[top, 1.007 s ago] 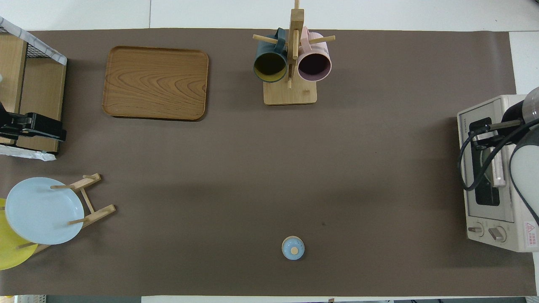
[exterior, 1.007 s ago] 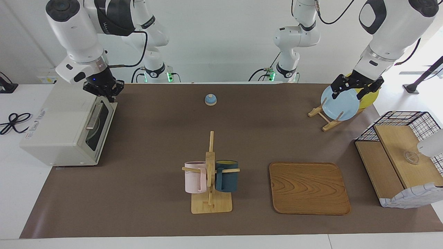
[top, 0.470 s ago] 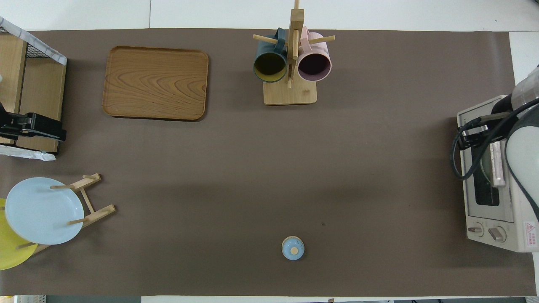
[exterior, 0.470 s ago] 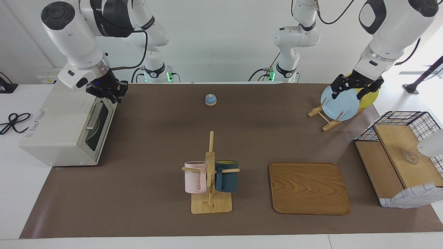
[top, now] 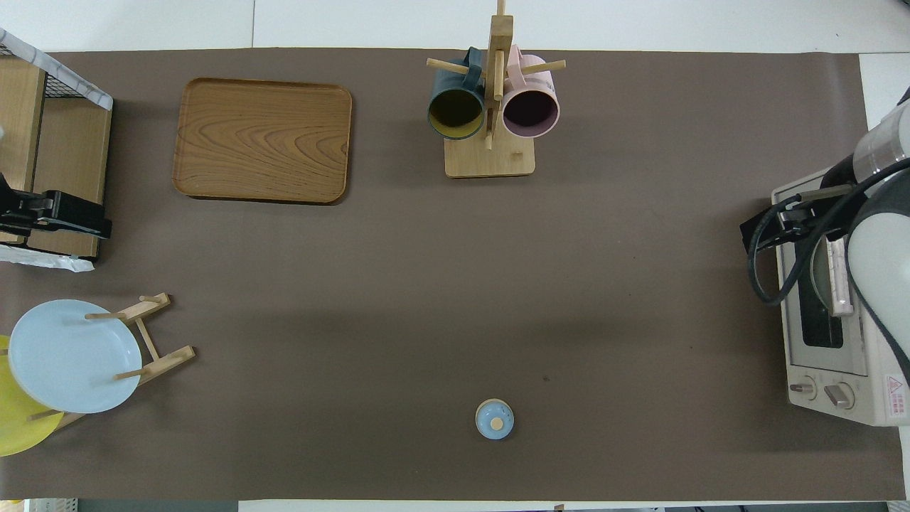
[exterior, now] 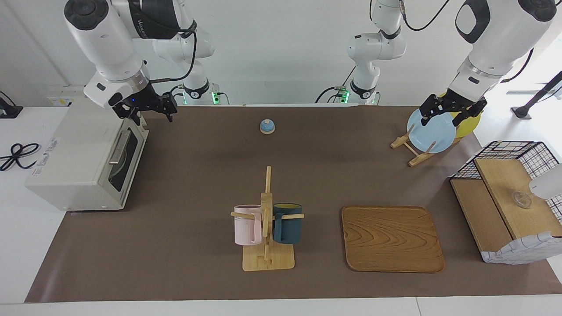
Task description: Put corn in oven
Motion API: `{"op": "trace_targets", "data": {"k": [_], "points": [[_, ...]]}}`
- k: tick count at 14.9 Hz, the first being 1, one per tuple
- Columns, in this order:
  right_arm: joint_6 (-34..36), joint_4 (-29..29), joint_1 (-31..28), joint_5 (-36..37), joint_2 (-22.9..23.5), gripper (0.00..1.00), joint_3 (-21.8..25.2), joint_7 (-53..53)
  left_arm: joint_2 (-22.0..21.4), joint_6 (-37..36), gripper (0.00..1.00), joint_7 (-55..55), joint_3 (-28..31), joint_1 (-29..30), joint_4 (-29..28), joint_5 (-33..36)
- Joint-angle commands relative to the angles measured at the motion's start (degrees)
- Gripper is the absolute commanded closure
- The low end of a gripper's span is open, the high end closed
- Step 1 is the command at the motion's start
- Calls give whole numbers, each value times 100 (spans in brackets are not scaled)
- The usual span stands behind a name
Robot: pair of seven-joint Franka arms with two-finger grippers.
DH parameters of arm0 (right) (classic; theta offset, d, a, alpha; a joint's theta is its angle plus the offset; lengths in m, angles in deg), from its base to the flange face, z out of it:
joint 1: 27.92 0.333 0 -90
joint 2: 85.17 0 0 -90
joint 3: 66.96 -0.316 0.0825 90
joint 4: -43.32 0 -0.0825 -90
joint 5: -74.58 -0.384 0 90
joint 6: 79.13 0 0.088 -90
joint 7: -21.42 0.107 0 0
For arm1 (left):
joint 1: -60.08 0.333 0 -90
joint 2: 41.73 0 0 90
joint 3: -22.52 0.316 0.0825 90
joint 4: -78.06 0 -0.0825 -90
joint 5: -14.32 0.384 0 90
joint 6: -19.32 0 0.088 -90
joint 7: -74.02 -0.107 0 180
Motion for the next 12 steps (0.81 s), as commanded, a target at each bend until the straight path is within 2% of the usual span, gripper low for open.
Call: {"op": "trace_targets", "data": {"k": [1, 12], "points": [[90, -219, 44, -138, 85, 0, 81, 189, -81, -27, 0, 48, -21, 22, -50, 123], [98, 256, -17, -138, -303, 0, 143, 313, -81, -18, 0, 48, -21, 22, -50, 123]]}}
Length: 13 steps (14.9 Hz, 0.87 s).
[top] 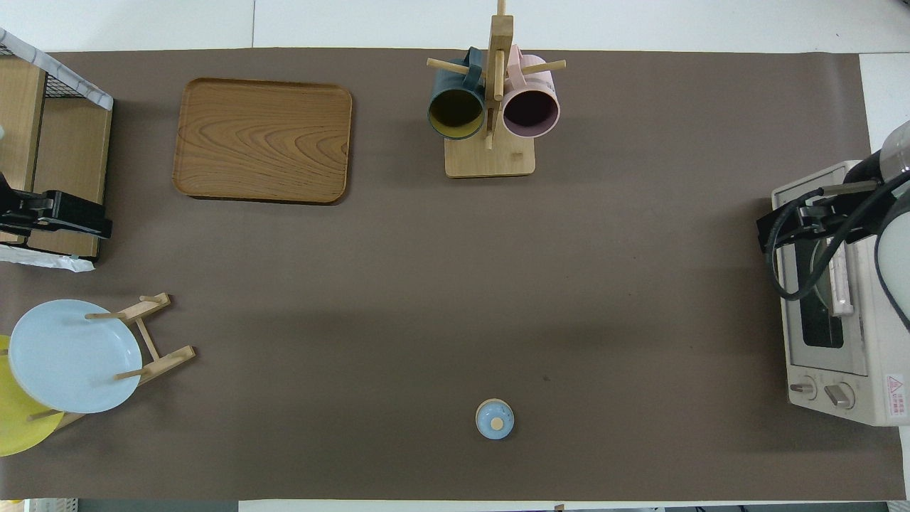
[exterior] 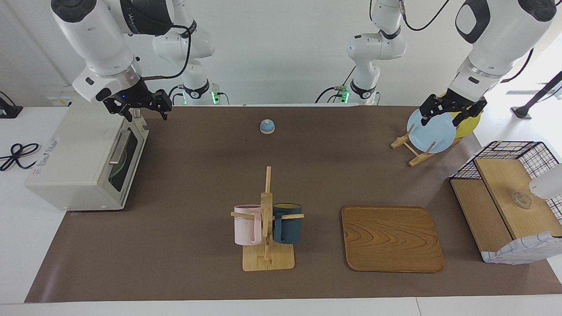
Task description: Put corn in oven
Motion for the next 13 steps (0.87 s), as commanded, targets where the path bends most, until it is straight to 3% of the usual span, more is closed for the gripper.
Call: {"op": "trace_targets", "data": {"k": [1, 13], "points": [[-7, 240, -134, -147, -186, 0, 33, 88, -81, -18, 0, 48, -21, 22, -50, 123], [-139, 152, -302, -340, -168, 0, 33, 70, -81, -18, 0, 48, -21, 22, -50, 123]]}}
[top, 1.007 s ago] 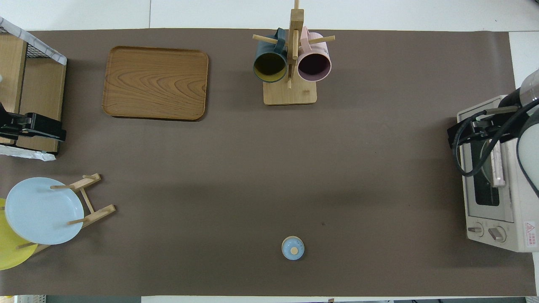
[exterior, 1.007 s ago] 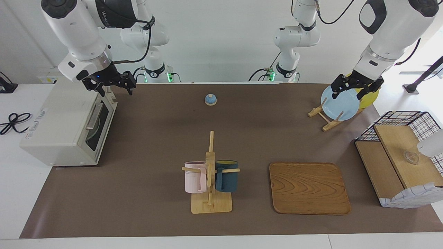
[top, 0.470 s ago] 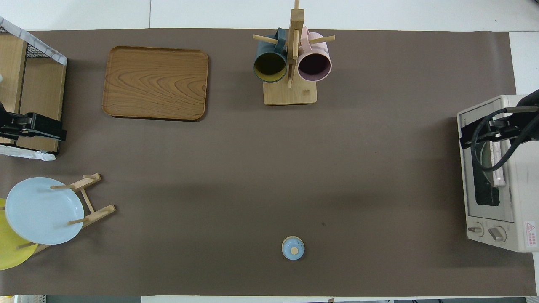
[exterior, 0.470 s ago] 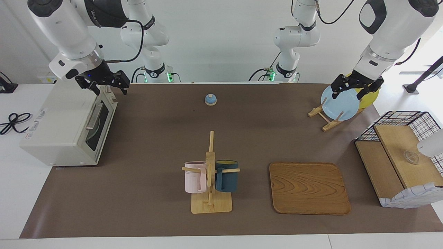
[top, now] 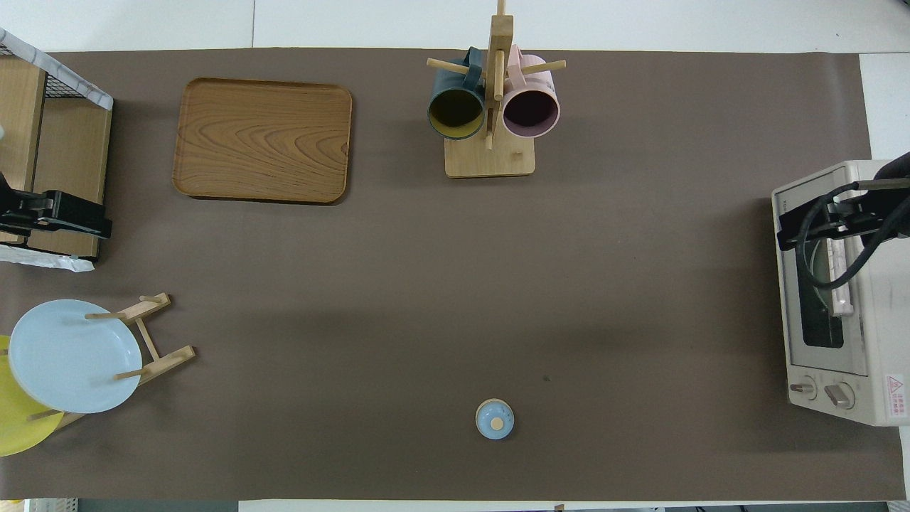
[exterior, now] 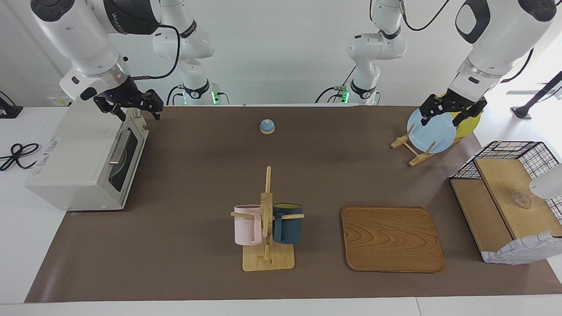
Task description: Put corn in oven
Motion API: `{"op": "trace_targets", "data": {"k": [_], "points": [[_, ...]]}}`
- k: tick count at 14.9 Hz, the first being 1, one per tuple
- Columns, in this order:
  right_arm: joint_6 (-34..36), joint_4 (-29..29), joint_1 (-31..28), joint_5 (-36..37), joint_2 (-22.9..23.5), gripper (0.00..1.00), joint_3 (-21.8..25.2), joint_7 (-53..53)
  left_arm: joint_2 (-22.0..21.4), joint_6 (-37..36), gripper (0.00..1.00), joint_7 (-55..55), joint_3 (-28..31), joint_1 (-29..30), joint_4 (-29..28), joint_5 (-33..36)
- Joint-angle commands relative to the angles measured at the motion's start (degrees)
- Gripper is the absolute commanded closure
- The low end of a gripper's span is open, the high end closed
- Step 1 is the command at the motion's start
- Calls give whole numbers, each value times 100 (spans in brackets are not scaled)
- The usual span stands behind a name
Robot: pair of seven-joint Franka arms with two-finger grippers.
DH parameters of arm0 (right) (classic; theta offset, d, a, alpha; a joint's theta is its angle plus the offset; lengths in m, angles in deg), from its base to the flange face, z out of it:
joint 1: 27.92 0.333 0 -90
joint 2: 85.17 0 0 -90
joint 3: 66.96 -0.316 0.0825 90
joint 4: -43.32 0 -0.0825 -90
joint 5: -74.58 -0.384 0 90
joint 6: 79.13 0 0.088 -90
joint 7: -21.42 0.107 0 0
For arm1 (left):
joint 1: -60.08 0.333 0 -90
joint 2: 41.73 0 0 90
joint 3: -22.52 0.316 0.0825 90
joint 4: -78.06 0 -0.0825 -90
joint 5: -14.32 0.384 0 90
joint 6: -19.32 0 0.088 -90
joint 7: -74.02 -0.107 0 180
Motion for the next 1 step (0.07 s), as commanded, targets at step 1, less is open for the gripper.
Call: {"op": "trace_targets", "data": {"k": [1], "points": [[-86, 106, -40, -153, -127, 0, -22, 41, -81, -18, 0, 48, -21, 22, -50, 123]]}}
